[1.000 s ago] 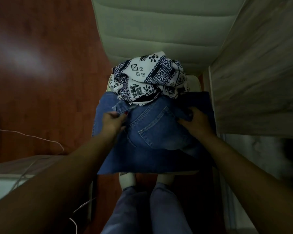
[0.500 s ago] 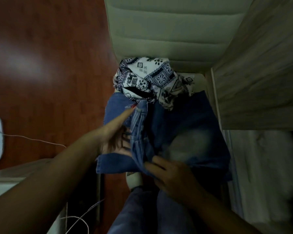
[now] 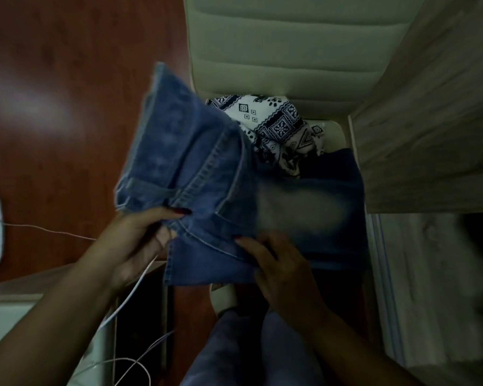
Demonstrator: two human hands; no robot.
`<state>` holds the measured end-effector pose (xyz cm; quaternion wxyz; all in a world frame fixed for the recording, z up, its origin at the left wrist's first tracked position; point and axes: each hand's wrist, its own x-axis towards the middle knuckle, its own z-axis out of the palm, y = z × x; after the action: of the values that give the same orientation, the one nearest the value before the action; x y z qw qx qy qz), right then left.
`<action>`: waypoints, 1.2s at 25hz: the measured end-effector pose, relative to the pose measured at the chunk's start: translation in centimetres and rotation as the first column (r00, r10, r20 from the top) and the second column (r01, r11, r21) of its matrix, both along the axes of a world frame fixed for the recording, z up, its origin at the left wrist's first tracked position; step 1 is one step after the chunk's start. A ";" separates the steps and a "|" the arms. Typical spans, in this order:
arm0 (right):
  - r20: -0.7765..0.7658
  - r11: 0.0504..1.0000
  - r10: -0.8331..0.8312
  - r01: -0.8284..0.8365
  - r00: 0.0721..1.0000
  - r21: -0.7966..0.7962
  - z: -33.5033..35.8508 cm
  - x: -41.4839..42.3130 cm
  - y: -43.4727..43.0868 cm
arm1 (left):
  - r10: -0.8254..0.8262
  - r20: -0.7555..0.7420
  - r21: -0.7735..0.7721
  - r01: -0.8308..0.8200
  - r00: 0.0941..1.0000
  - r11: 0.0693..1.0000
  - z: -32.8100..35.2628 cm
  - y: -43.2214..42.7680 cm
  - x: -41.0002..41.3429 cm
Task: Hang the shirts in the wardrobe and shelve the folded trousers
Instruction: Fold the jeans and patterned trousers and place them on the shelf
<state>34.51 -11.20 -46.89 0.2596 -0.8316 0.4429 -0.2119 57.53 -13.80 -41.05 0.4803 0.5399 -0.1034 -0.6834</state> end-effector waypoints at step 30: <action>-0.158 0.491 -0.732 0.673 0.663 0.554 1.4 -22.5 -10.8 | -0.197 0.275 0.430 0.063 0.941 0.901 -11.9 3.7 -4.0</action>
<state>12.00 -21.99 -45.49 0.4069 -0.4485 0.7709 -0.1976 53.52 -10.12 -52.96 0.2851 0.7223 -0.0668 -0.6265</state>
